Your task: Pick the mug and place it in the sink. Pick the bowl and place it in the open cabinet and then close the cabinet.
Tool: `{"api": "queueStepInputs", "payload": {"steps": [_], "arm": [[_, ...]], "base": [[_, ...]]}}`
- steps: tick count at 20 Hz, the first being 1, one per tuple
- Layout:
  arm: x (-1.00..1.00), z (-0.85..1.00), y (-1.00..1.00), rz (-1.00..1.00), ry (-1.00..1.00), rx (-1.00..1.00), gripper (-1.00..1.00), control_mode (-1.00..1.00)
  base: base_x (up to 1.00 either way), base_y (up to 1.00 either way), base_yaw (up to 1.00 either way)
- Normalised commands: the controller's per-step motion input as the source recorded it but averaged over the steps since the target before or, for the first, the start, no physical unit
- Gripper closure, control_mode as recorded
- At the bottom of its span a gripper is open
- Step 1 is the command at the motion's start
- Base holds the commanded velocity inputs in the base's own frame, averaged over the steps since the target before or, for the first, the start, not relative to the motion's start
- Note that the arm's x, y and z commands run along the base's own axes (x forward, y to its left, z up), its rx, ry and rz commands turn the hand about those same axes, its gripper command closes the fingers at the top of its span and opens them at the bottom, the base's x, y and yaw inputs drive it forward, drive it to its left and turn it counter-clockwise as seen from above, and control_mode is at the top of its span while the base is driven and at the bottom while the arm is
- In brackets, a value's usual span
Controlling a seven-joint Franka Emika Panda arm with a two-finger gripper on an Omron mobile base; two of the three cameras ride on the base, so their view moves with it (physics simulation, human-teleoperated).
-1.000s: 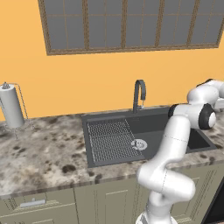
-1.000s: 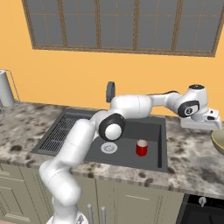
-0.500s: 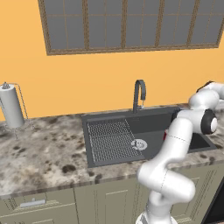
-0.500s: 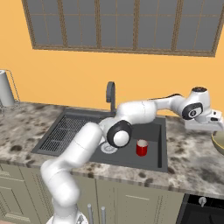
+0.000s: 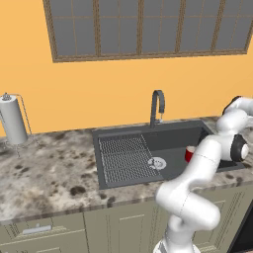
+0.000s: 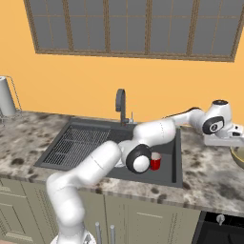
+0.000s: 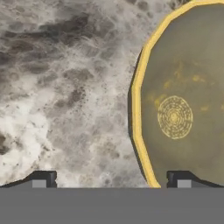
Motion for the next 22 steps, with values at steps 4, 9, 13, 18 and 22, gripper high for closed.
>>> {"api": "queueStepInputs", "payload": {"steps": [4, 9, 13, 18, 22], "arm": [[0.23, 0.0, -0.43, 0.0, 0.07, 0.1, -1.0, -1.0], [0.29, 0.0, -0.54, 0.02, 0.07, 0.11, -1.0, -1.0], [0.29, 0.0, -0.63, 0.05, 0.1, 0.12, -1.0, -1.0], [0.05, 0.38, -0.51, 0.03, 0.16, 0.08, 1.0, -1.0], [0.26, 1.0, -0.3, 0.01, 0.47, 0.28, 1.0, -1.0]], "base": [[0.0, 0.0, 0.0], [0.0, 0.0, 0.0], [0.0, 0.0, 0.0], [0.0, 0.0, 0.0], [0.0, 0.0, 0.0]]}}
